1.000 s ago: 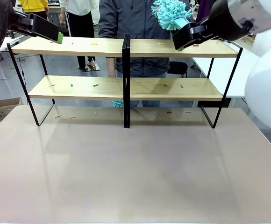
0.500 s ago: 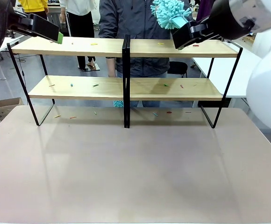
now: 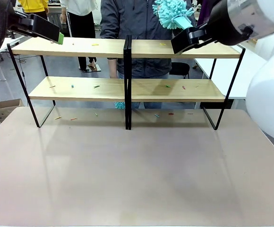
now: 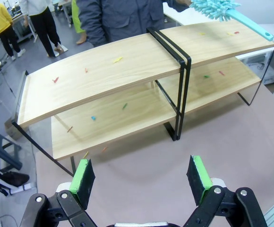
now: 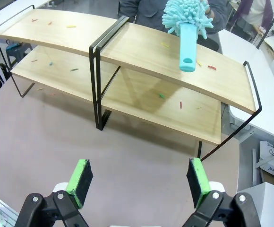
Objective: Clean the shelves.
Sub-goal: Pick up the Duster when the human hands it over.
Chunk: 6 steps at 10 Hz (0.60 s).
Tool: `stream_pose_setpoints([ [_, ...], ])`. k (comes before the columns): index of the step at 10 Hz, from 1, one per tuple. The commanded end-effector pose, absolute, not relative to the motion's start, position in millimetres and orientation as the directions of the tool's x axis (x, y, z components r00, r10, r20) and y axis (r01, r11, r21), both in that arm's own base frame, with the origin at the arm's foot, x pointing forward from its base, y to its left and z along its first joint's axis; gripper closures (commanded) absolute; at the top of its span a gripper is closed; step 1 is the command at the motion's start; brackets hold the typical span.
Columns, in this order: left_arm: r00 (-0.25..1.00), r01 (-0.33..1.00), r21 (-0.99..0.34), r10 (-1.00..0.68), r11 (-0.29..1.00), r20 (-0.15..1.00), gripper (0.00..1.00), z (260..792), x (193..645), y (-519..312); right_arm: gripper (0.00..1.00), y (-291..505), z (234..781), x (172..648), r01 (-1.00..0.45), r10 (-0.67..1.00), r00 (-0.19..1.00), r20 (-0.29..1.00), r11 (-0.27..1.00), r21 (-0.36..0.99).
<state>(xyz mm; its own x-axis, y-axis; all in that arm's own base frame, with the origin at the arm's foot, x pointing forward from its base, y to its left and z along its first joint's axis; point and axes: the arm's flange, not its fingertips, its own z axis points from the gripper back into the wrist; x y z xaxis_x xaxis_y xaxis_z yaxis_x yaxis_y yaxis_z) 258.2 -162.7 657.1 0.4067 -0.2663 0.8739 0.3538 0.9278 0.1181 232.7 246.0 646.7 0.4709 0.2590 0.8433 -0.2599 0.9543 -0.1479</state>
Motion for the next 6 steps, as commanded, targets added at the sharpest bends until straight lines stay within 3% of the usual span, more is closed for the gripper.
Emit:
stream_pose_setpoints([
  [1, 0.404, 0.355, 0.123, -0.27, 0.927, 0.874, 0.0, 657.6, 257.6, -162.7, 0.0, 243.9, 638.8, 238.2, -0.28, 0.212, 0.487, 0.847, 0.957, -0.079],
  [6, 0.404, 0.355, 0.123, -0.27, 0.927, 0.874, 0.0, 657.6, 257.6, -162.7, 0.0, 240.0, 636.1, 237.2, -0.229, 0.172, 0.494, 0.852, 0.971, -0.063],
])
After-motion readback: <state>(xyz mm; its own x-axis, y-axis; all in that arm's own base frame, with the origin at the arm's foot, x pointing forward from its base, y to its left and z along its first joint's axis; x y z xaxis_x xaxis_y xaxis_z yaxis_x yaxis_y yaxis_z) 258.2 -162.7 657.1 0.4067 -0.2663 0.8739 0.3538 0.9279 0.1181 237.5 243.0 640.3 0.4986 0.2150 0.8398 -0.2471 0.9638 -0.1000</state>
